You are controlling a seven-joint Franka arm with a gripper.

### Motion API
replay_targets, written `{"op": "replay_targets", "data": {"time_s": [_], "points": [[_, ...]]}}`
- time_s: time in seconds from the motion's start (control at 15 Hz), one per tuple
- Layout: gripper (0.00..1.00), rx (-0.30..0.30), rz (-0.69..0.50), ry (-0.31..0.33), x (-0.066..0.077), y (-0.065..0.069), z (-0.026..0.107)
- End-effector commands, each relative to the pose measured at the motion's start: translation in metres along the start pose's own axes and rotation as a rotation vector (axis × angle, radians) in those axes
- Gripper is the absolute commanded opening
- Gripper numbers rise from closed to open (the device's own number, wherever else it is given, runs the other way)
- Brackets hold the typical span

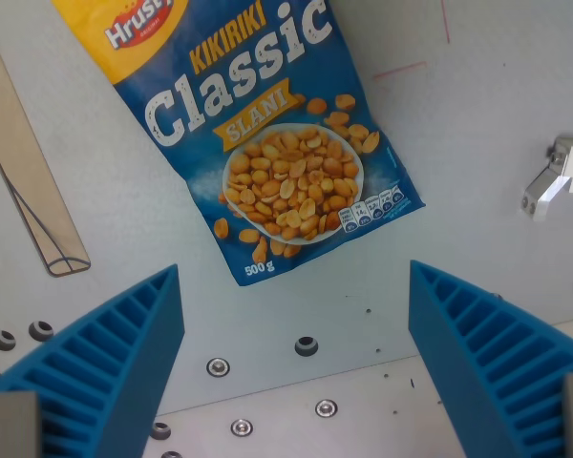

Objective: Rotate around gripper negative y

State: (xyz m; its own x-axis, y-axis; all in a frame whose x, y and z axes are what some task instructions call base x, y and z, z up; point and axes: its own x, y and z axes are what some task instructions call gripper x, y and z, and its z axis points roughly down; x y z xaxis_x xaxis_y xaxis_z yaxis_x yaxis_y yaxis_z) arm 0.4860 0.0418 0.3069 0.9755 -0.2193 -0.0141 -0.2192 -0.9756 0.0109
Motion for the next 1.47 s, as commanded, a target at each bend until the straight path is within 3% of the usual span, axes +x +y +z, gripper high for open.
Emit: {"op": "replay_targets", "data": {"time_s": [0.07, 1.47], "points": [[1.00, 0.001, 0.001, -0.009, 0.0000, 0.0000, -0.0018], [1.00, 0.001, 0.001, -0.289, 0.0000, 0.0000, -0.0018]]}}
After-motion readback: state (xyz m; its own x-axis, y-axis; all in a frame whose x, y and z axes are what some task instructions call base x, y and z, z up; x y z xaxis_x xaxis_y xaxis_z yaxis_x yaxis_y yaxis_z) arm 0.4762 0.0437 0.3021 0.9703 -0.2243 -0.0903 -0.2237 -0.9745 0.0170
